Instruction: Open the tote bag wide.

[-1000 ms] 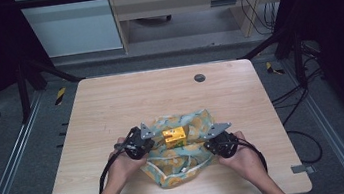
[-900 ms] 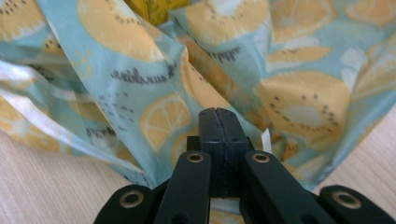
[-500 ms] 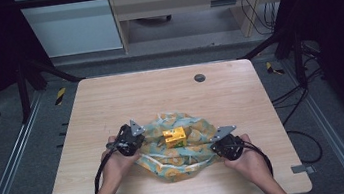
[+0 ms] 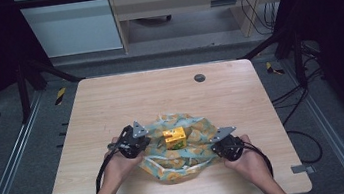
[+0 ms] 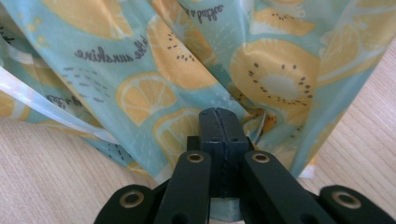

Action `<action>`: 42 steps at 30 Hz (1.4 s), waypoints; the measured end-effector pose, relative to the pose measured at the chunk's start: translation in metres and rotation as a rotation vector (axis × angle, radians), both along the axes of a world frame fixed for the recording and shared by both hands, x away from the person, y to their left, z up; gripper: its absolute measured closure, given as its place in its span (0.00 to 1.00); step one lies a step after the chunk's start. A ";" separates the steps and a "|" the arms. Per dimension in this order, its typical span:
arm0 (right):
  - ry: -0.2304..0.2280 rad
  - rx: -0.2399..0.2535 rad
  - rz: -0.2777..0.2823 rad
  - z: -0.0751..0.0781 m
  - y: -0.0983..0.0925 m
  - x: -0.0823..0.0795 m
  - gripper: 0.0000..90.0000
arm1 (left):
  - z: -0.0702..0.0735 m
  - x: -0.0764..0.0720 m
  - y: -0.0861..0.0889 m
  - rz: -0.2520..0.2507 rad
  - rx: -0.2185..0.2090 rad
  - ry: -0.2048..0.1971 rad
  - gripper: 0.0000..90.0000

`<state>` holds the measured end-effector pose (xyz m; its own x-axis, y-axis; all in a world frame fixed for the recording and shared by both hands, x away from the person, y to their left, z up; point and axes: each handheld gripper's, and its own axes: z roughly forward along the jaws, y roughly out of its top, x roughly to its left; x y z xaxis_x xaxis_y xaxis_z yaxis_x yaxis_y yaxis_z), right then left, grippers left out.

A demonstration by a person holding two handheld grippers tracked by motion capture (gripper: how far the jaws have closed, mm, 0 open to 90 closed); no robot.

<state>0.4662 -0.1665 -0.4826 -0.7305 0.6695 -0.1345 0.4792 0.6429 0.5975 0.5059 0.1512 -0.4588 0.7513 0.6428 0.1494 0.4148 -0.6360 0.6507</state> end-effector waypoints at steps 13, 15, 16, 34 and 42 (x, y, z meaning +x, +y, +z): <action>-0.003 -0.002 -0.013 -0.003 -0.009 0.002 1.00 | -0.019 0.029 0.009 0.139 0.101 -0.013 1.00; -0.006 0.005 -0.022 -0.003 -0.011 0.004 1.00 | -0.020 0.031 0.011 0.145 0.104 -0.015 1.00; -0.005 0.003 -0.028 -0.003 -0.013 0.004 1.00 | -0.021 0.031 0.011 0.151 0.101 -0.019 1.00; -0.039 0.039 -0.049 -0.009 -0.032 0.012 1.00 | -0.026 0.031 0.022 0.167 0.070 -0.034 1.00; -0.048 0.055 -0.048 -0.011 -0.036 0.013 1.00 | -0.026 0.030 0.025 0.173 0.067 -0.032 1.00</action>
